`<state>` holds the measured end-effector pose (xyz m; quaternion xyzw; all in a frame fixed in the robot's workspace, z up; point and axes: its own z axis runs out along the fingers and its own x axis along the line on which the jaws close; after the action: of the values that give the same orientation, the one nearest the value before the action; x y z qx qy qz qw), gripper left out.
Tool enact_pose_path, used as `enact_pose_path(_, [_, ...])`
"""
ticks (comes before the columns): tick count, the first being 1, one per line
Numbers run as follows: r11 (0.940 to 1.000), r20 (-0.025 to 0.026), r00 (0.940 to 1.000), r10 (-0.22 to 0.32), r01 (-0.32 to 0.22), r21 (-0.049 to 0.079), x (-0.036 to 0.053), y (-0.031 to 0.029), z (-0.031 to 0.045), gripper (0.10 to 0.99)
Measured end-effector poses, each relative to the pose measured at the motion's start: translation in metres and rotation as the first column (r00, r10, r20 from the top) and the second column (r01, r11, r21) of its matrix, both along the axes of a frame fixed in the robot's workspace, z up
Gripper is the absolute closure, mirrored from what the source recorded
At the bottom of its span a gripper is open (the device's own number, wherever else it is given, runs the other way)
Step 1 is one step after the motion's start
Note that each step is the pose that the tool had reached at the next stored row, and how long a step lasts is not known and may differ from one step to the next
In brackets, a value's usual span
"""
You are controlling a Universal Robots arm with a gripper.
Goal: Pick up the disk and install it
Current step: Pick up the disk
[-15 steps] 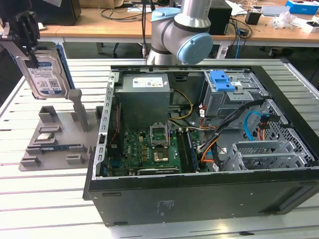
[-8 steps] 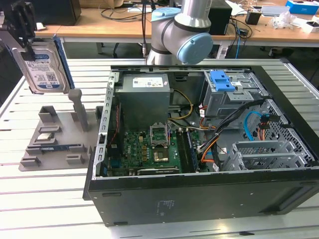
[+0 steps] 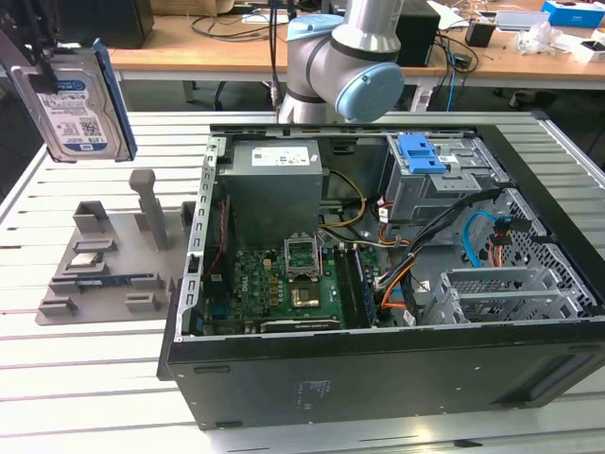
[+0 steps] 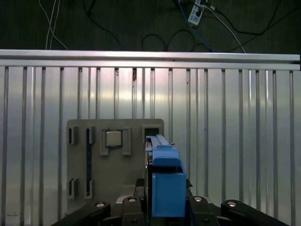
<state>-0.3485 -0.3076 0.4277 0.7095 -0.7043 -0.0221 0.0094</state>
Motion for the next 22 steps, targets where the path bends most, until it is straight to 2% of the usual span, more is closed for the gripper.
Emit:
enact_pose_path(4, [1.0,-0.0001,1.0,0.0,0.0,0.0,0.0005,0.0,0.01,0.718])
enact_pose_path(6, [1.0,-0.0003,1.0,0.0,0.0,0.0,0.0009,0.0,0.0195,0.718])
enact_pose_path(8, [1.0,-0.0003,1.0,0.0,0.0,0.0,0.0011,0.0,0.0242,0.718])
enact_pose_path(11, [1.0,-0.0005,1.0,0.0,0.0,0.0,0.0015,0.0,0.0353,0.718])
enact_pose_path(16, [1.0,-0.0006,1.0,0.0,0.0,0.0,0.002,0.0,0.0477,0.718])
enact_pose_path(22, [1.0,-0.0007,1.0,0.0,0.0,0.0,0.0026,0.0,0.0665,0.718])
